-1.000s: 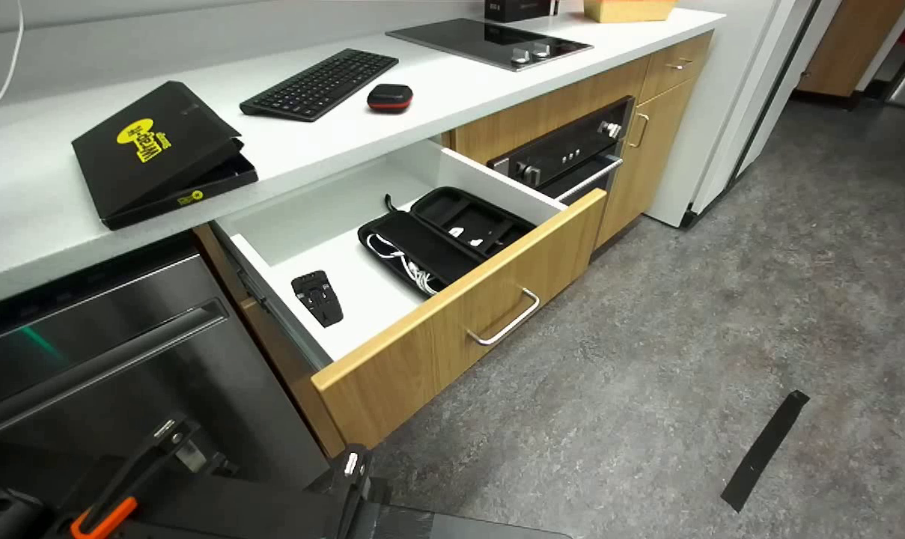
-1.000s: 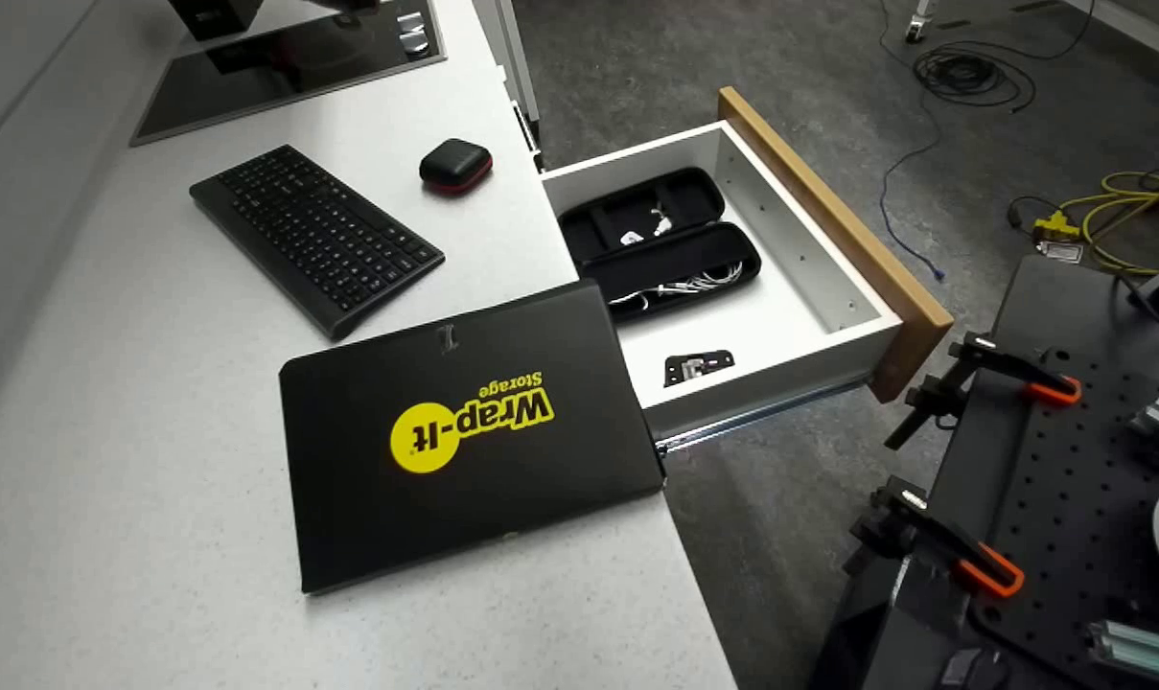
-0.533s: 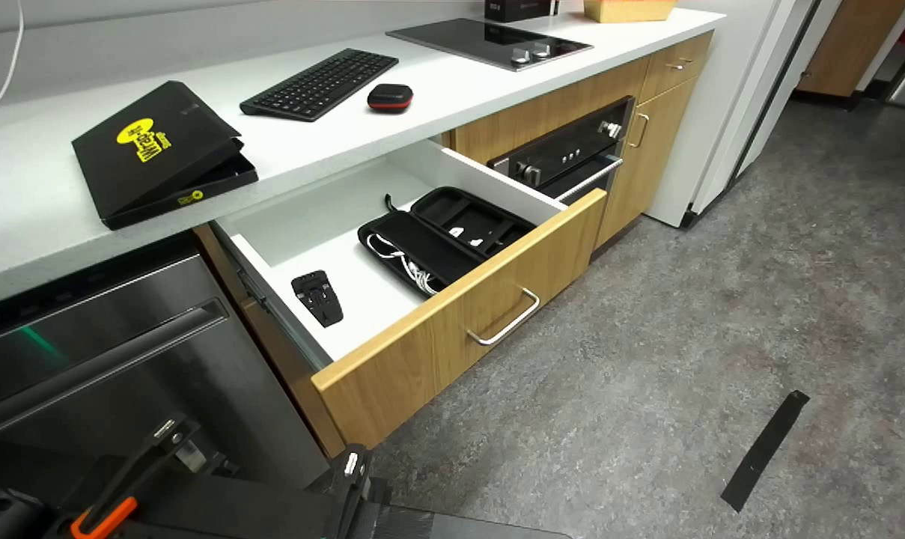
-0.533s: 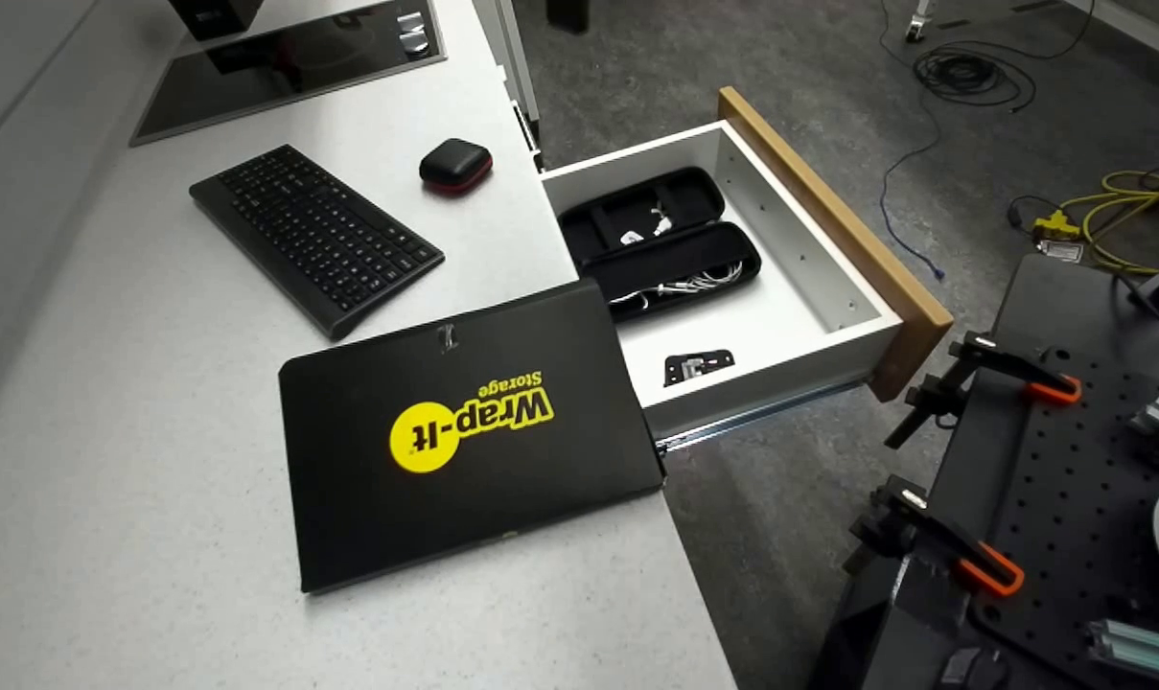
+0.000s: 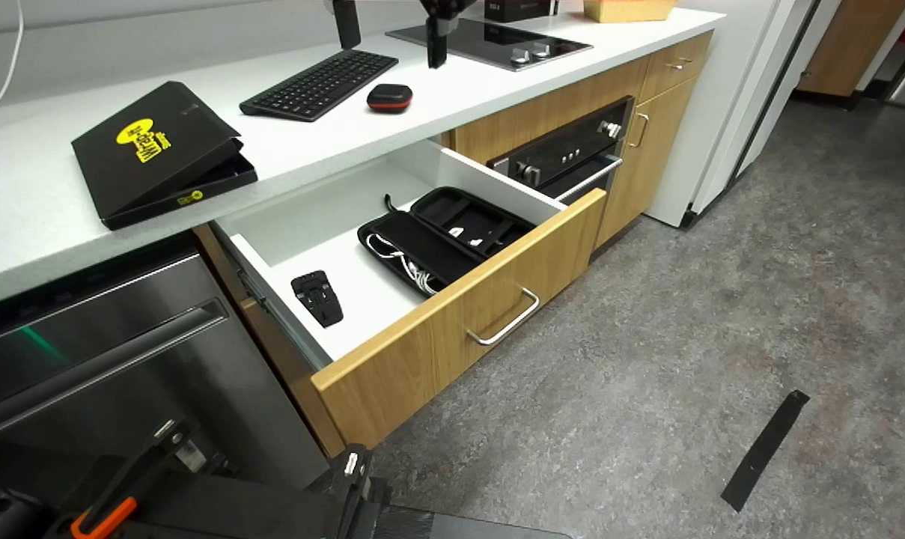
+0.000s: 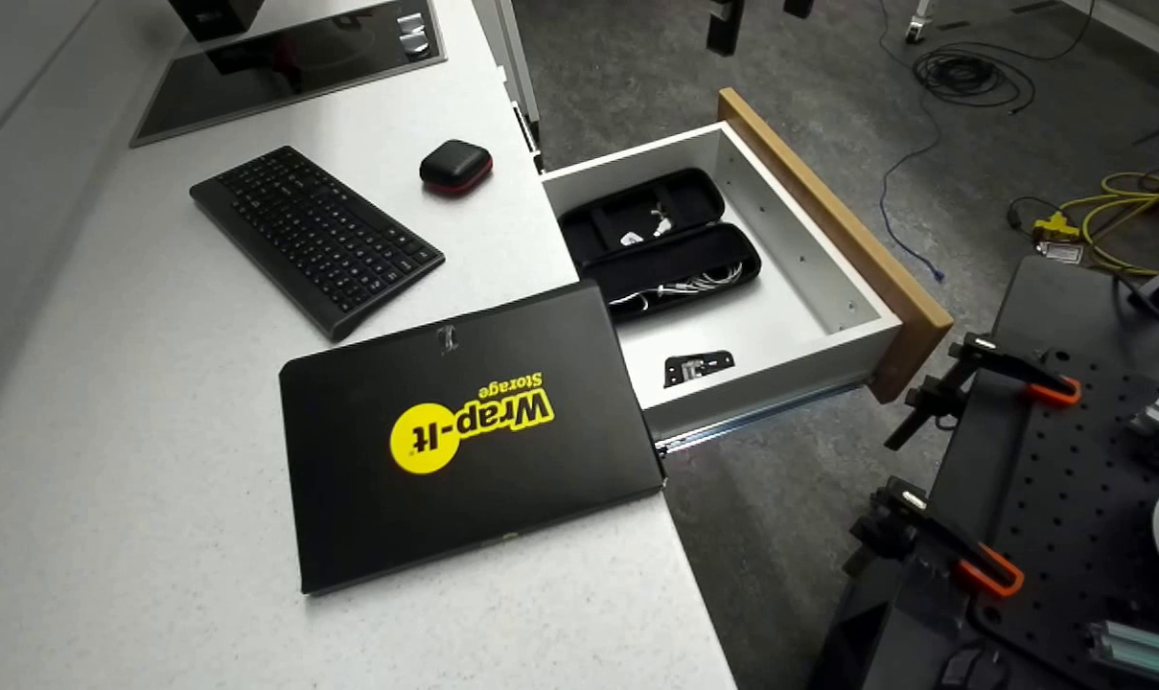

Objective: Close the kitchen drawer

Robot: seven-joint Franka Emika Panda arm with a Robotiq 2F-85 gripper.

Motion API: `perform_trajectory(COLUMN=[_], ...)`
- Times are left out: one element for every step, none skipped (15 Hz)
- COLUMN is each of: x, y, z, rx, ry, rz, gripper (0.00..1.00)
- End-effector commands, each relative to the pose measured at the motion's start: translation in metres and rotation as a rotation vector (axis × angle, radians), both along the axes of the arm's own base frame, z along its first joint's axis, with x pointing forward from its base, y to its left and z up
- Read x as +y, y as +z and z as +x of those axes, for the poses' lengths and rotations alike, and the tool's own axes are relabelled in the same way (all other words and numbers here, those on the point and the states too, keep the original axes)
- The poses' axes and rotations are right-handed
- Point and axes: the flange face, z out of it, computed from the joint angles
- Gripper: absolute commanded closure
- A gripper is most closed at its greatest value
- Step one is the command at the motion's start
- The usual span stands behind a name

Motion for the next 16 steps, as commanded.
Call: perform_trajectory(x=[0.002,0.003,0.003,0.007,0.004,-0.002,-0.014,-0.024,-0.043,-0.058,-0.076,-0.094,-0.111,-0.128,-0.143,-0.158], y=[0.001,0.001,0.001,0.001,-0.008,-0.017,-0.033,-0.046,-0.065,-0.08,-0.097,-0.112,-0.126,-0.139,-0.15,-0.158], z=[0.0,0.001,0.001,0.004,0.009,0.011,0.013,0.015,0.017,0.016,0.015,0.014,0.011,0.007,0.004,-0.001], rx=[0.0,0.0,0.0,0.008,0.011,0.021,0.037,0.058,0.079,0.096,0.108,0.113,0.122,0.128,0.132,0.145], ry=[0.003,0.005,0.006,0.003,-0.008,-0.017,-0.036,-0.052,-0.088,-0.119,-0.155,-0.192,-0.225,-0.262,-0.3,-0.334], rz=[0.0,0.0,0.0,-0.016,-0.025,-0.03,-0.034,-0.031,-0.025,-0.02,-0.015,-0.012,-0.008,-0.01,-0.017,-0.015], gripper=[0.0,0.0,0.0,0.0,0.0,0.0,0.0,0.0,0.0,0.0,0.0,0.0,0.0,0.0,0.0,0.0])
